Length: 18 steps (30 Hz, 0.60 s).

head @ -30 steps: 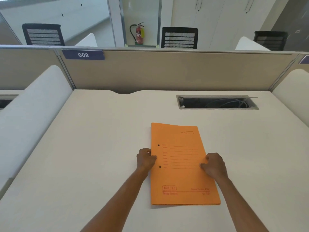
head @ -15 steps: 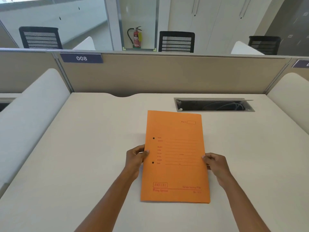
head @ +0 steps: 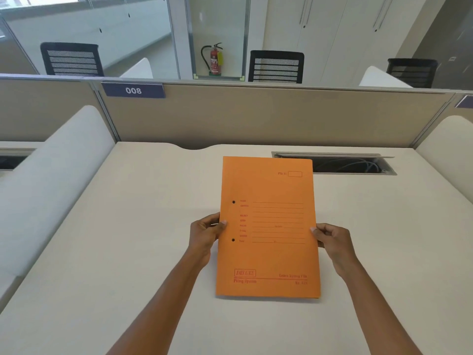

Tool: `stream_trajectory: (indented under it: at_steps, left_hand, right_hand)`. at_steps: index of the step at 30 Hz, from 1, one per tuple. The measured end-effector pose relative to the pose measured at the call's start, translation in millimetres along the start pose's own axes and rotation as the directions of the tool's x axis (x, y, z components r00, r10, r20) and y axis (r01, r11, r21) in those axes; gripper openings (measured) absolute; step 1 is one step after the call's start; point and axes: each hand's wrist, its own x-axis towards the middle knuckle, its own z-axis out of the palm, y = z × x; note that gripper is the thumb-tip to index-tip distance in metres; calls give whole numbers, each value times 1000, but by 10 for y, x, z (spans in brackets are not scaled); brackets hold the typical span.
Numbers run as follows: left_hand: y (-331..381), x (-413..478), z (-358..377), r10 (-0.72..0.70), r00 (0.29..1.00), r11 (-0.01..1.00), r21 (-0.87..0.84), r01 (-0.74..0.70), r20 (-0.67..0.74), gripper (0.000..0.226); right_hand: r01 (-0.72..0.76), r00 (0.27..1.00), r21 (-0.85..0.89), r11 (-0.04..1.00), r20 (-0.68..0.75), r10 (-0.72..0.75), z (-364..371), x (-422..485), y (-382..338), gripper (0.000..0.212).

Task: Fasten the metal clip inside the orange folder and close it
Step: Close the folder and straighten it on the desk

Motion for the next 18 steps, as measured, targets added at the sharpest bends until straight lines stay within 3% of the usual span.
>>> stream_trajectory:
  at_steps: [12,18]
  left_hand:
    - [35,175,-269,28,991,999,28,-25,-129,17]
    - [257,697,-511,65,966,984,175,-21,-249,19]
  right_hand:
    - [1,1000,14,1000,-20,-1,410,251,-96,6]
    - [52,996,-145,988,-60,-61,991,732,-287,5]
